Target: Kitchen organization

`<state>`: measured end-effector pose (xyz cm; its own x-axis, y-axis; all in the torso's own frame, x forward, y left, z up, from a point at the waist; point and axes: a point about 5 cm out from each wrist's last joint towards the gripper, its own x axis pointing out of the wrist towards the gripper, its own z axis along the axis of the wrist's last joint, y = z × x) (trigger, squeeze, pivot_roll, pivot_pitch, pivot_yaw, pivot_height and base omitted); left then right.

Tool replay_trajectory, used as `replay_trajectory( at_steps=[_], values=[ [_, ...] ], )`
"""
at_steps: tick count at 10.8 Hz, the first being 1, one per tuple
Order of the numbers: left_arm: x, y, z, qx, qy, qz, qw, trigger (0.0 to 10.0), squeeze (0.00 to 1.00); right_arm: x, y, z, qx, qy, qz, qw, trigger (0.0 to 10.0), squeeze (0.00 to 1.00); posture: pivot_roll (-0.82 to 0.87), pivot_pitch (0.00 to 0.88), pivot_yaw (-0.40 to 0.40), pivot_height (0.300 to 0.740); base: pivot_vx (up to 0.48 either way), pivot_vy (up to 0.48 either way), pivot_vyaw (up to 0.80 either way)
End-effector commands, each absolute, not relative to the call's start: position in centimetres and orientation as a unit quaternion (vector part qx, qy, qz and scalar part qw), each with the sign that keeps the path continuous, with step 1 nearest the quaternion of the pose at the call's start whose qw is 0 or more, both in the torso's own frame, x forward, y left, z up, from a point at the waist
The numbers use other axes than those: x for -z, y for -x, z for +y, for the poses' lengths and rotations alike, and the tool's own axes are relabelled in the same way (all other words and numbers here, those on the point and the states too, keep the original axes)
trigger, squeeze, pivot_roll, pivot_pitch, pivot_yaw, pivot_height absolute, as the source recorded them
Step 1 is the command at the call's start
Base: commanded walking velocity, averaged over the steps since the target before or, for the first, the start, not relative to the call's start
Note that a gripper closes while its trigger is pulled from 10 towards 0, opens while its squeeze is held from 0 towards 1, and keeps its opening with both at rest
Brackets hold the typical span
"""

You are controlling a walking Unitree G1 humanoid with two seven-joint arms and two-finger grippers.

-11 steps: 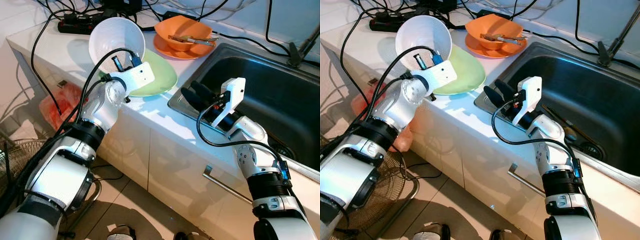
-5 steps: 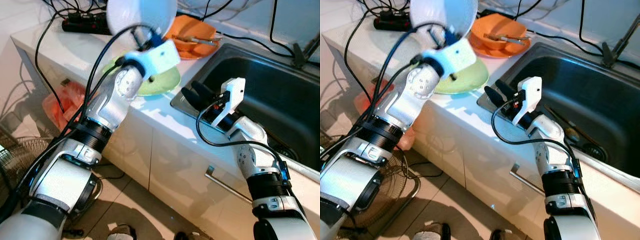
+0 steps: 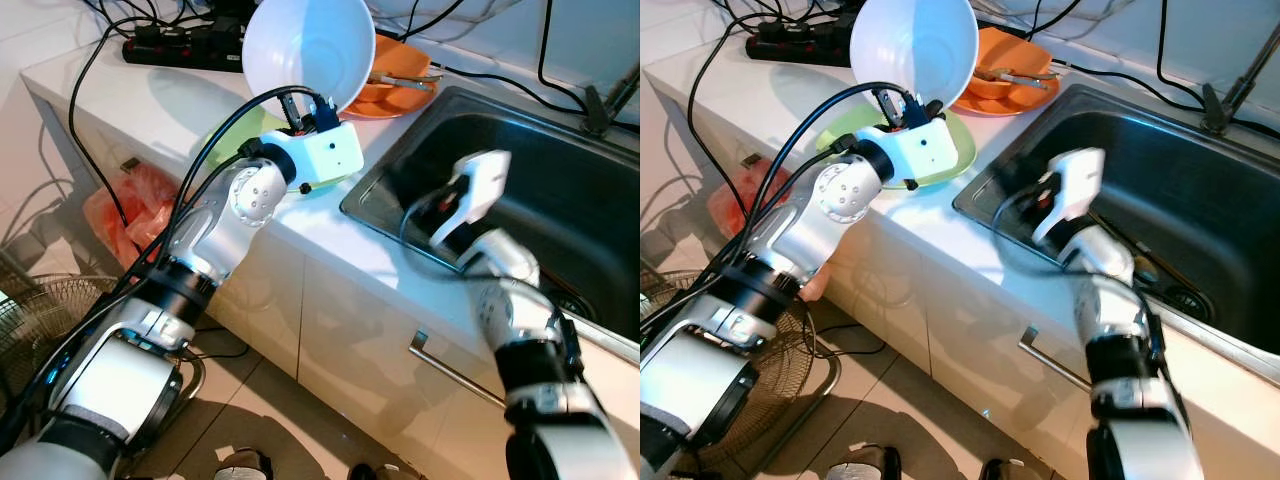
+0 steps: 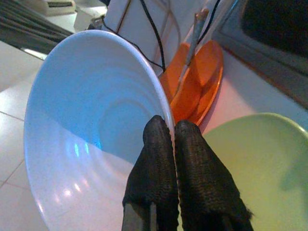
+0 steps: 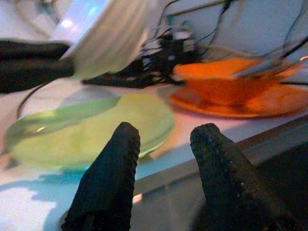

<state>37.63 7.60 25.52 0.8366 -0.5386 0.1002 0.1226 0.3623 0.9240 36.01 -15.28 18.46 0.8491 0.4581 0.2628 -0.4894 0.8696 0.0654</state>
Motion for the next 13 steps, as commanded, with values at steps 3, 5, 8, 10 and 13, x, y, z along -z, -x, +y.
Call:
replay_trajectory(
  at_steps=[3, 5, 8, 10, 13],
  values=[
    [-25.8, -36.6, 6.5, 0.248, -0.537, -0.226, 0.774, 10.0, 0.0, -19.5, -36.9, -17.9, -0.146, -0.079, -0.141, 0.976, 10.0, 0.0, 0.08, 0.096, -0.035, 0.74, 0.0, 0.0, 0.0],
    [-25.3, -36.4, 6.1, 0.272, -0.559, -0.22, 0.752, 10.0, 0.0, -20.0, -37.2, -19.4, -0.091, -0.083, -0.151, 0.981, 10.0, 0.0, 0.08, 0.096, -0.032, 0.74, 0.0, 0.0, 0.0],
    [-24.4, -36.5, 4.7, 0.293, -0.574, -0.21, 0.735, 10.0, 0.0, -20.8, -37.4, -21.7, -0.017, -0.093, -0.168, 0.981, 10.0, 0.0, 0.07, 0.097, -0.028, 0.74, 0.0, 0.0, 0.0],
    [-24.1, -36.7, 4.0, 0.293, -0.575, -0.208, 0.735, 10.0, 0.0, -21.3, -37.5, -21.3, -0.032, -0.093, -0.175, 0.98, 10.0, 0.0, 0.07, 0.096, -0.026, 0.74, 0.0, 0.0, 0.0],
    [-23.6, -37.2, 3.4, 0.282, -0.584, -0.206, 0.733, 10.0, 0.0, -22.2, -37.4, -20.2, -0.072, -0.085, -0.184, 0.977, 10.0, 0.0, 0.06, 0.097, -0.021, 0.74, 0.0, 0.0, 0.0]
  ],
)
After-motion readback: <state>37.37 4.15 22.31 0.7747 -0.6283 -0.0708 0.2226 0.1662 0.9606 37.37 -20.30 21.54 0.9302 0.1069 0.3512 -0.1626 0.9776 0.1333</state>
